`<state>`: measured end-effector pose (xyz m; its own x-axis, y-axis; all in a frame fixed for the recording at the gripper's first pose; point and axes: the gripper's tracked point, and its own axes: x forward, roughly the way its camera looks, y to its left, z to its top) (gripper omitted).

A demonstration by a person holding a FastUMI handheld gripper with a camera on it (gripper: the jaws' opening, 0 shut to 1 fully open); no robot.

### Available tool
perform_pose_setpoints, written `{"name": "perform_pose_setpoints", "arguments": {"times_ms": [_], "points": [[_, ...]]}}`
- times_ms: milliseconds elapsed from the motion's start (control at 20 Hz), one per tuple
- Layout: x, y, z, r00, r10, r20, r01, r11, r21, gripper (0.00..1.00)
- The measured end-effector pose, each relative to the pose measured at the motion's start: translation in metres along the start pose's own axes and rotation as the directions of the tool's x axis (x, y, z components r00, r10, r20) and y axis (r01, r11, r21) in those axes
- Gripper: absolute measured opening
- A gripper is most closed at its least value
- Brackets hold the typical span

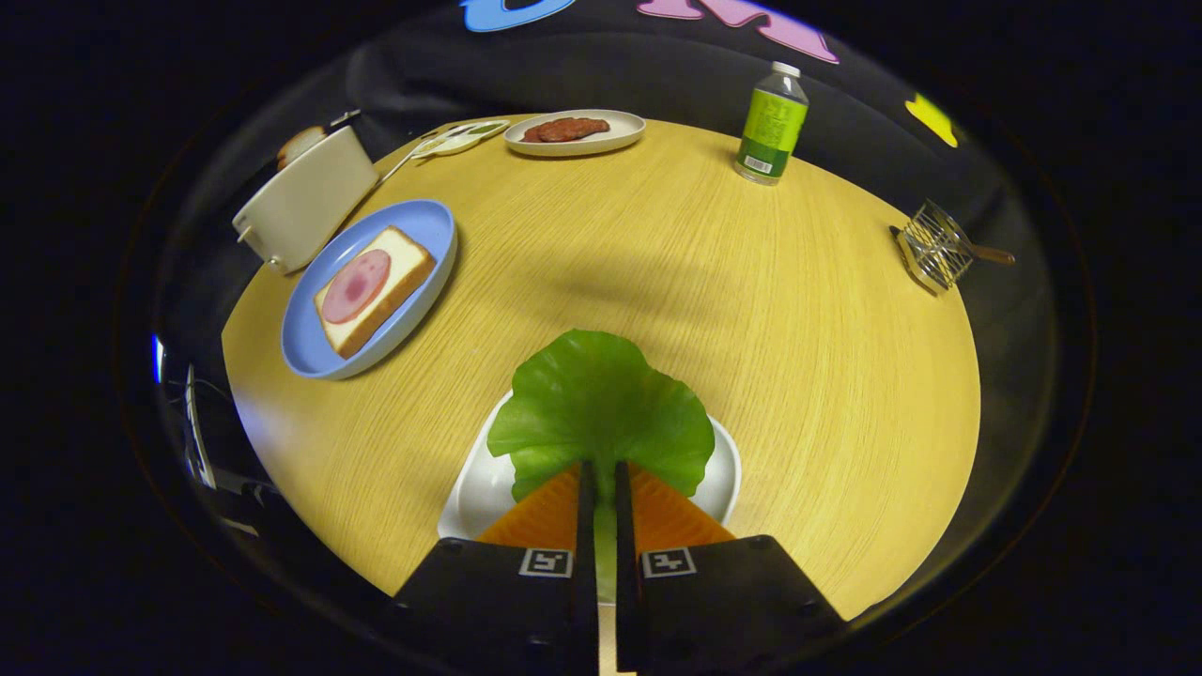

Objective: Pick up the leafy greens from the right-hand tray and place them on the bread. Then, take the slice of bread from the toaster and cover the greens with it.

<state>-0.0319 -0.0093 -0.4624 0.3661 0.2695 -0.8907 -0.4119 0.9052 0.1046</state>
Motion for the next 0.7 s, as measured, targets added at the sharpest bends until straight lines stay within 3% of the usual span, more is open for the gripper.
{"name": "perform_pose_setpoints", "arguments": {"times_ms": [50, 300, 700], "points": [[-0.006, 0.001, 0.000, 1.000, -0.010, -0.004, 0.010, 1.000, 0.000, 0.06], [-0.040, 0.011, 0.024, 0.998, 0.011, 0.059, -0.016, 0.996, 0.091, 0.06], [-0.108, 0.078, 0.100, 0.979, 0.091, 0.181, -0.104, 0.993, 0.062, 0.06]]}}
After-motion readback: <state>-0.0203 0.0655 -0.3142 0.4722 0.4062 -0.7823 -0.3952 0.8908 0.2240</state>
